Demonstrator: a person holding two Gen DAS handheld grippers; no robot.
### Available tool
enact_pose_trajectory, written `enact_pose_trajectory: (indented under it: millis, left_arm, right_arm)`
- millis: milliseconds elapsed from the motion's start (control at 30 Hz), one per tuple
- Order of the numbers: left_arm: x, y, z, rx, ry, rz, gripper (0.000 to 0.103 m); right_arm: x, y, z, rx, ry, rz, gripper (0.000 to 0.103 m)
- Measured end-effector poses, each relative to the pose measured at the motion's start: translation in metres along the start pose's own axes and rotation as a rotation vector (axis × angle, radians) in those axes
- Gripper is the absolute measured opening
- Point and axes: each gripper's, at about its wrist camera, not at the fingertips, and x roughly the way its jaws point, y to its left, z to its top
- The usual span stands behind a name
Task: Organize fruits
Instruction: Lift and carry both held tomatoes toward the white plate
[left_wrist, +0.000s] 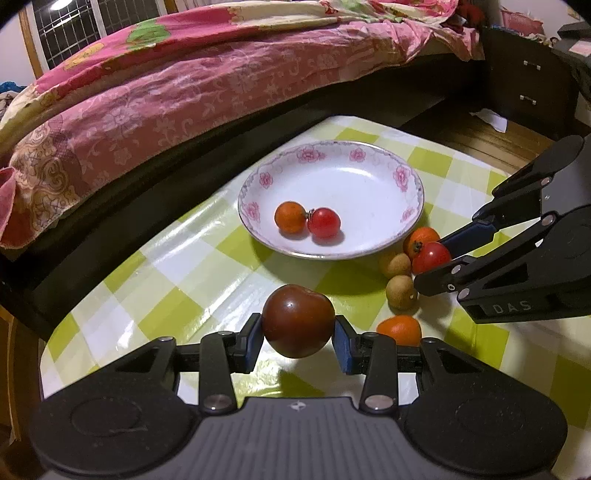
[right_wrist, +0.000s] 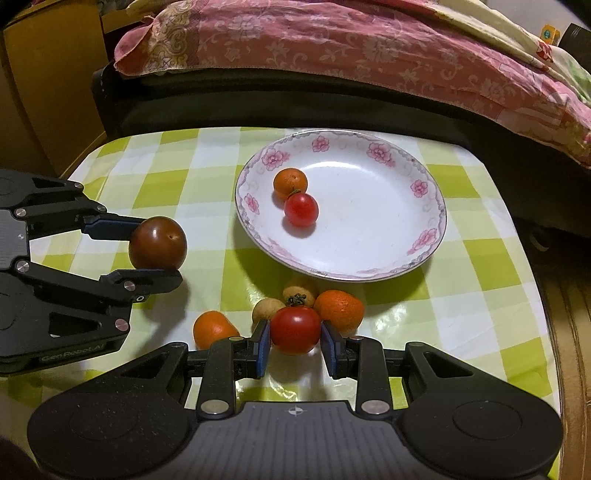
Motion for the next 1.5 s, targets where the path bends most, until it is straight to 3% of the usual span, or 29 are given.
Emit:
enact_pose_trajectory:
  millis: [733, 1500]
  left_arm:
    - [0.005, -0.011, 0.027, 0.009, -0.045, 0.009, 0.047]
    - [0.027, -0.017, 0.044, -0.011, -0.037, 0.022, 0.047]
  right_arm:
    - [-0.008, -0.011, 0.021, 0.026, -0.062, -0.057, 0.026]
    - [-0.001, -0.023, 0.032, 0.047, -0.088, -0.111, 0.026]
